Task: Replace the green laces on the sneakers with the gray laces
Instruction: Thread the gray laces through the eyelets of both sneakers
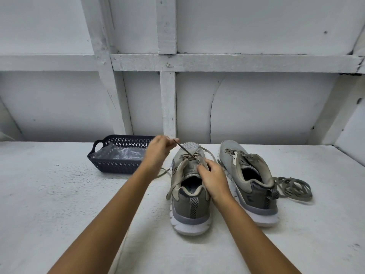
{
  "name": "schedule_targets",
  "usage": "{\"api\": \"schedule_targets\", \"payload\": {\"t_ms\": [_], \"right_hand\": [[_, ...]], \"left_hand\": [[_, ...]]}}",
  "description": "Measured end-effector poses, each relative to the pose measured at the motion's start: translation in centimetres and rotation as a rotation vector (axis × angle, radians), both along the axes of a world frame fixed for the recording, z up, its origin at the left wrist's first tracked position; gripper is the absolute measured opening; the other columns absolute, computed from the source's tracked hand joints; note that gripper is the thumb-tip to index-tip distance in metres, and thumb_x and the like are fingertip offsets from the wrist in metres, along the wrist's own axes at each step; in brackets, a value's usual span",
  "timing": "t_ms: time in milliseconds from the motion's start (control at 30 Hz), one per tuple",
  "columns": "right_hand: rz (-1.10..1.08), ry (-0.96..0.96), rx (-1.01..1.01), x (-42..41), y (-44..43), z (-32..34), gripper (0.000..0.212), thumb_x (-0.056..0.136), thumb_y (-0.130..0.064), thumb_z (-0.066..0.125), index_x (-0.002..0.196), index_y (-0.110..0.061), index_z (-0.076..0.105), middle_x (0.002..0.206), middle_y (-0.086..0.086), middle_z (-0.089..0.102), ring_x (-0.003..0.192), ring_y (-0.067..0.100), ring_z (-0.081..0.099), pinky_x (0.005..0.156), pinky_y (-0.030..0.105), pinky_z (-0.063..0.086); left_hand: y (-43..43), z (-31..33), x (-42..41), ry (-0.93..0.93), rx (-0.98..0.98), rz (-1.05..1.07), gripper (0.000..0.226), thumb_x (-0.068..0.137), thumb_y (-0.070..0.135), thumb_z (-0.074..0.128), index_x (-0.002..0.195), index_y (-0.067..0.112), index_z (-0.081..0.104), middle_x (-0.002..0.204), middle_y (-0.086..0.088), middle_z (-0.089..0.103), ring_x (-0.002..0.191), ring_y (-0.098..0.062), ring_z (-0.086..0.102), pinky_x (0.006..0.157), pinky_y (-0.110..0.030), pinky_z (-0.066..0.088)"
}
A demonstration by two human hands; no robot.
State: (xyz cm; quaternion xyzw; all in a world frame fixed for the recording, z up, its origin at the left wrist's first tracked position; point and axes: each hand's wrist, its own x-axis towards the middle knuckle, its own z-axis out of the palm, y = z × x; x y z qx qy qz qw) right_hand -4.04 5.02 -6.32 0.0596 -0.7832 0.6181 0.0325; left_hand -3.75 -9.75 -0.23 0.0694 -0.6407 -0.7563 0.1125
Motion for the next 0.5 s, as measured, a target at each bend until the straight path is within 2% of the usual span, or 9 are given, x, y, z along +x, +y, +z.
{"api": "schedule_targets", "payload": {"t_ms": [100,167,200,233,300,333,367,400,500], "right_hand": [[-0.013,0.016,-0.021,0.4,0.0,0.1,0.01,0.088,-0.013,0.052,0.087,-0.018,0.061,0.088,0.002,0.059,0.082,0.015,0.054,0.072,0.025,0.038],[-0.016,0.022,-0.026,0.4,-0.1,0.1,0.012,0.088,-0.013,0.053,0.092,-0.014,0.064,0.092,0.005,0.062,0.085,0.019,0.056,0.072,0.026,0.039],[-0.017,0.025,-0.019,0.5,-0.1,0.2,0.011,0.088,-0.012,0.053,0.09,-0.014,0.063,0.091,0.005,0.062,0.084,0.019,0.056,0.068,0.024,0.039],[-0.016,0.033,-0.021,0.5,0.0,0.2,0.009,0.088,-0.012,0.053,0.086,-0.015,0.061,0.087,0.004,0.059,0.081,0.018,0.054,0.065,0.022,0.038],[-0.014,0.044,-0.021,0.6,0.1,0.3,0.016,0.088,-0.01,0.052,0.074,-0.018,0.055,0.079,0.001,0.054,0.074,0.015,0.049,0.06,0.021,0.035],[-0.013,0.044,-0.019,0.6,0.1,0.3,0.018,0.088,-0.01,0.052,0.072,-0.018,0.054,0.076,0.0,0.053,0.072,0.015,0.048,0.059,0.022,0.035],[-0.01,0.046,-0.018,0.6,0.1,0.3,0.018,0.088,-0.01,0.052,0.072,-0.018,0.054,0.075,0.0,0.052,0.071,0.015,0.048,0.059,0.022,0.035],[-0.008,0.044,-0.013,0.6,0.1,0.3,0.016,0.088,-0.01,0.052,0.073,-0.016,0.055,0.075,0.001,0.052,0.071,0.014,0.047,0.058,0.021,0.034],[-0.011,0.05,-0.006,0.5,0.1,0.2,0.013,0.087,-0.01,0.052,0.076,-0.011,0.057,0.075,0.003,0.051,0.072,0.016,0.046,0.058,0.022,0.034]], "left_hand": [[-2.0,2.0,1.2,0.107,0.251,0.025,0.028,0.098,0.007,0.028,0.074,0.008,0.041,0.054,-0.005,0.055,0.052,-0.018,0.059,0.057,-0.031,0.057],[-3.9,2.9,1.6,0.088,0.17,0.096,0.028,0.1,0.014,0.028,0.074,0.012,0.037,0.056,-0.001,0.039,0.041,-0.011,0.041,0.04,-0.022,0.044],[-4.6,3.4,1.7,0.057,-0.006,0.144,0.027,0.101,0.015,0.028,0.075,0.012,0.037,0.06,-0.001,0.037,0.043,-0.011,0.036,0.038,-0.021,0.037],[-5.1,3.7,1.7,-0.005,-0.3,0.197,0.025,0.101,0.016,0.029,0.079,0.011,0.041,0.065,-0.003,0.04,0.049,-0.013,0.038,0.041,-0.022,0.037],[-5.4,3.4,1.2,-0.172,-1.033,0.252,0.023,0.099,0.021,0.032,0.093,0.007,0.05,0.082,-0.008,0.054,0.067,-0.021,0.049,0.061,-0.03,0.046],[-4.9,3.2,1.1,-0.233,-1.318,0.219,0.025,0.098,0.022,0.033,0.099,0.007,0.054,0.091,-0.01,0.059,0.077,-0.025,0.053,0.071,-0.034,0.047],[-3.9,2.9,1.0,-0.254,-1.496,0.152,0.028,0.096,0.023,0.033,0.103,0.009,0.057,0.1,-0.012,0.061,0.087,-0.027,0.056,0.079,-0.036,0.048],[-2.6,2.6,0.7,-0.241,-1.583,0.065,0.031,0.095,0.024,0.034,0.108,0.011,0.059,0.11,-0.014,0.06,0.096,-0.03,0.056,0.086,-0.04,0.049],[1.4,1.4,-0.7,-0.165,-1.576,-0.156,0.036,0.093,0.029,0.041,0.122,0.018,0.06,0.129,-0.012,0.048,0.119,-0.034,0.045,0.101,-0.049,0.04]]}}
